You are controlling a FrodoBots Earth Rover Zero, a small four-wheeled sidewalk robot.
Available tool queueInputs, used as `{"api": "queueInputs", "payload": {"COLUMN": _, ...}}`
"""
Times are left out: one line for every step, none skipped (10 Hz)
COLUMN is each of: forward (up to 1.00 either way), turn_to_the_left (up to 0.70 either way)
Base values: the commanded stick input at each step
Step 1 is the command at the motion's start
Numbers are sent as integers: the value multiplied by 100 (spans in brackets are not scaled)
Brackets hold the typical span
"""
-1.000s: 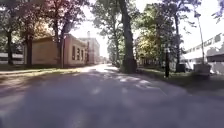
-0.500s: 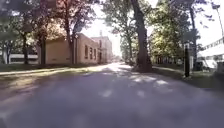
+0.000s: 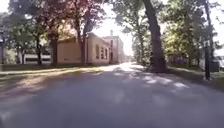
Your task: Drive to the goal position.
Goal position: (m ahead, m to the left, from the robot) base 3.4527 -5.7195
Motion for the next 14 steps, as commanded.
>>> {"api": "queueInputs", "payload": {"forward": 70, "turn_to_the_left": 0}}
{"api": "queueInputs", "payload": {"forward": 70, "turn_to_the_left": 0}}
{"api": "queueInputs", "payload": {"forward": 70, "turn_to_the_left": 0}}
{"api": "queueInputs", "payload": {"forward": 70, "turn_to_the_left": 0}}
{"api": "queueInputs", "payload": {"forward": 70, "turn_to_the_left": 0}}
{"api": "queueInputs", "payload": {"forward": 70, "turn_to_the_left": 0}}
{"api": "queueInputs", "payload": {"forward": 70, "turn_to_the_left": 0}}
{"api": "queueInputs", "payload": {"forward": 70, "turn_to_the_left": 0}}
{"api": "queueInputs", "payload": {"forward": 70, "turn_to_the_left": 0}}
{"api": "queueInputs", "payload": {"forward": 70, "turn_to_the_left": 0}}
{"api": "queueInputs", "payload": {"forward": 70, "turn_to_the_left": 0}}
{"api": "queueInputs", "payload": {"forward": 70, "turn_to_the_left": 0}}
{"api": "queueInputs", "payload": {"forward": 70, "turn_to_the_left": 0}}
{"api": "queueInputs", "payload": {"forward": 70, "turn_to_the_left": 0}}
